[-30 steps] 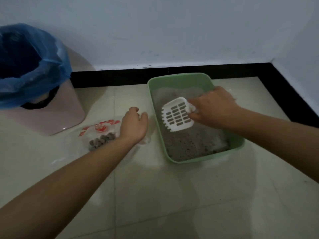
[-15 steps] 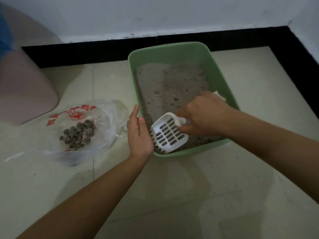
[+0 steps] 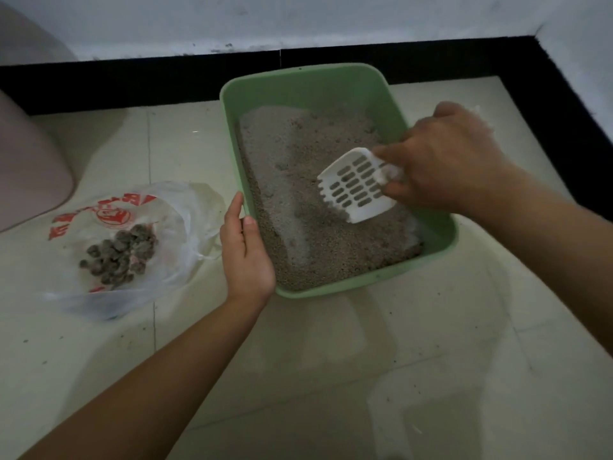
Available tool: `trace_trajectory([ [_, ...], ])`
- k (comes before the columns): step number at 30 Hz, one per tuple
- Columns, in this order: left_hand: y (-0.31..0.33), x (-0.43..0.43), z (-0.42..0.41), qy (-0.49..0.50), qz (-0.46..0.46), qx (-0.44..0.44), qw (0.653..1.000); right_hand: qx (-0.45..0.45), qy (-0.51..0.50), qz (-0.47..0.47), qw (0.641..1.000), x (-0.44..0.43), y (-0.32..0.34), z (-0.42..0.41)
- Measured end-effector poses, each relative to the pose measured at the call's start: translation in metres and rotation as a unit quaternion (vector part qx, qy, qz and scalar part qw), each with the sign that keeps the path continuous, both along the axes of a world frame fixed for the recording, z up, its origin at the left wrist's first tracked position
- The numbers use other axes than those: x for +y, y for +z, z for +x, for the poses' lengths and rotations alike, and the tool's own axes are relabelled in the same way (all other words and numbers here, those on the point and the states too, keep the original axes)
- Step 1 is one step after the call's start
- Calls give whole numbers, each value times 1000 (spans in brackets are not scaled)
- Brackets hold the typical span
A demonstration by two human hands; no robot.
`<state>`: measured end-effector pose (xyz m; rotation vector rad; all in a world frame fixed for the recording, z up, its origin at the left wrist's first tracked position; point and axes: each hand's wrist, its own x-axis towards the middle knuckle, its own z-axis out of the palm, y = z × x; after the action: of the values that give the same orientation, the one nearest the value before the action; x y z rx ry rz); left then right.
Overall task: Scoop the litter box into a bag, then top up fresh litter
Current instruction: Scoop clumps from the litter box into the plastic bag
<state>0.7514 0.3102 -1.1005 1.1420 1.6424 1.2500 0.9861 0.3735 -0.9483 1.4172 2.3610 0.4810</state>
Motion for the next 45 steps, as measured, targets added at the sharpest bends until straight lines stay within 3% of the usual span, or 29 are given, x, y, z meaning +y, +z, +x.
trace_trajectory([
  [6, -1, 0, -1, -12, -11, 9, 1000, -166, 3, -23, 986, -18, 21, 14],
  [10, 1, 0, -1, -17, -15, 25, 999, -225, 17, -65, 972, -24, 8, 21],
  [20, 7, 0, 0, -15, -28, 49, 998, -186, 46, -100, 976, -3, -17, 26],
  [27, 6, 0, 2, -7, -16, 61, 998, -172, -6, -106, 979, -6, -18, 12],
  [31, 5, 0, 2, -5, -11, 63, 998, -242, 6, -79, 967, -19, -1, 2],
  [35, 4, 0, 1, -10, -15, 50, 999, -315, -33, 16, 948, -18, 25, -13],
  [38, 2, -1, 0, -7, -11, 47, 999, -373, -83, -14, 924, -20, 8, -33],
  [42, 2, -1, 0, -8, -8, 55, 998, -426, -63, -76, 900, -34, -36, -47],
  [45, 2, -1, -1, -13, -13, 50, 999, -394, -39, -74, 915, -26, -30, -48],
])
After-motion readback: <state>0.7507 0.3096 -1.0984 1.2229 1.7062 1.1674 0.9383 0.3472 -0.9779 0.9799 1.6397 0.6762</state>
